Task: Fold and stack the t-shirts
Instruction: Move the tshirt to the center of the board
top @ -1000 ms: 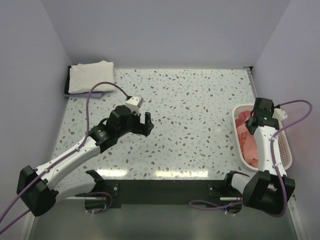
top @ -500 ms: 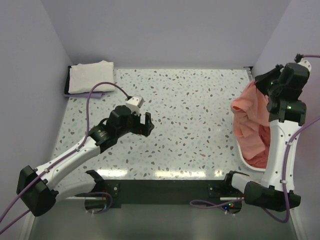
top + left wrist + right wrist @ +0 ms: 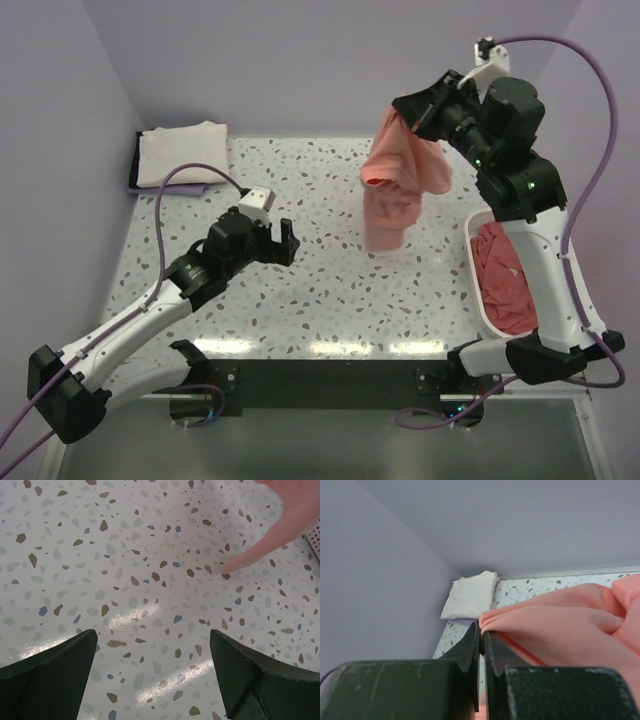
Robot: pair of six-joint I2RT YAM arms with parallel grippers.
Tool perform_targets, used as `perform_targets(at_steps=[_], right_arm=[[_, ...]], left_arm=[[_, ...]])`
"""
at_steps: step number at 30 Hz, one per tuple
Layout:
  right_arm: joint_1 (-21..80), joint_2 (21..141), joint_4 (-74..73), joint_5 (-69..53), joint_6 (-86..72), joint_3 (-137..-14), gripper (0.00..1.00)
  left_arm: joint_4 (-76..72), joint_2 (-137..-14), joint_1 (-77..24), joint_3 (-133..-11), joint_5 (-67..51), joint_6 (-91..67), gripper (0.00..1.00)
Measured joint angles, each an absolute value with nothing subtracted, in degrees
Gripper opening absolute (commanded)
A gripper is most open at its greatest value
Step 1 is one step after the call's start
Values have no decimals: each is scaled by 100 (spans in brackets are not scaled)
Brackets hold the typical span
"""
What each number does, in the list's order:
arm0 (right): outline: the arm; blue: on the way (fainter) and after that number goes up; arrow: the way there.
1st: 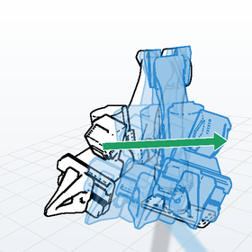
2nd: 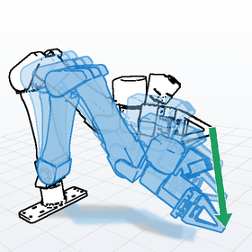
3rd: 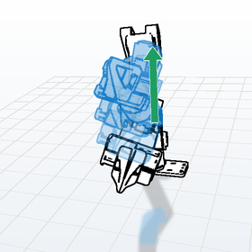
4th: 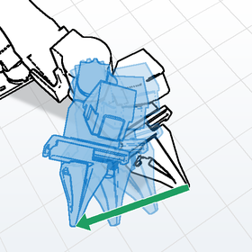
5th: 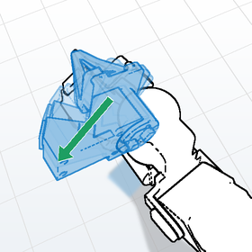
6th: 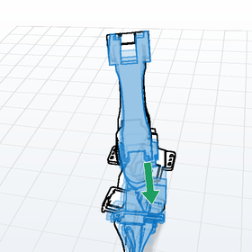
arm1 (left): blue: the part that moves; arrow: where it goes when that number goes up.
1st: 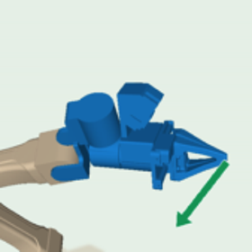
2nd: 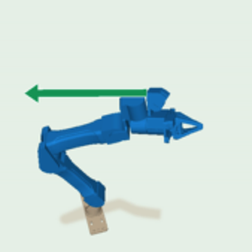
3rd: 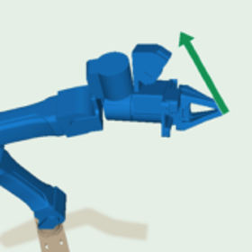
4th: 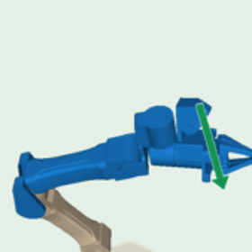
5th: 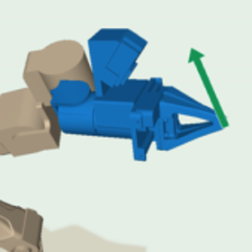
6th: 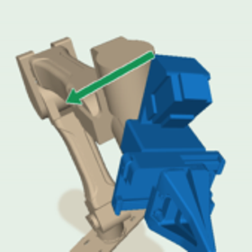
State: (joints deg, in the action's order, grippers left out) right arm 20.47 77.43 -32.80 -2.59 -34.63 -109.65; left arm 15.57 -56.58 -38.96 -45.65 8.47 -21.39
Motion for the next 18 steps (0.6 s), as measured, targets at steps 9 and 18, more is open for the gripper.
perform_targets(at_steps=[9,18], right_arm=[[3087,8187,-2875,-235,-3385,-10130,0],[2980,8248,-2867,423,-3129,-8062,64]], left_arm=[[1601,-5557,-3826,-4565,1358,-2217,100],[1597,-5920,-3826,-4442,1343,-2998,99]])
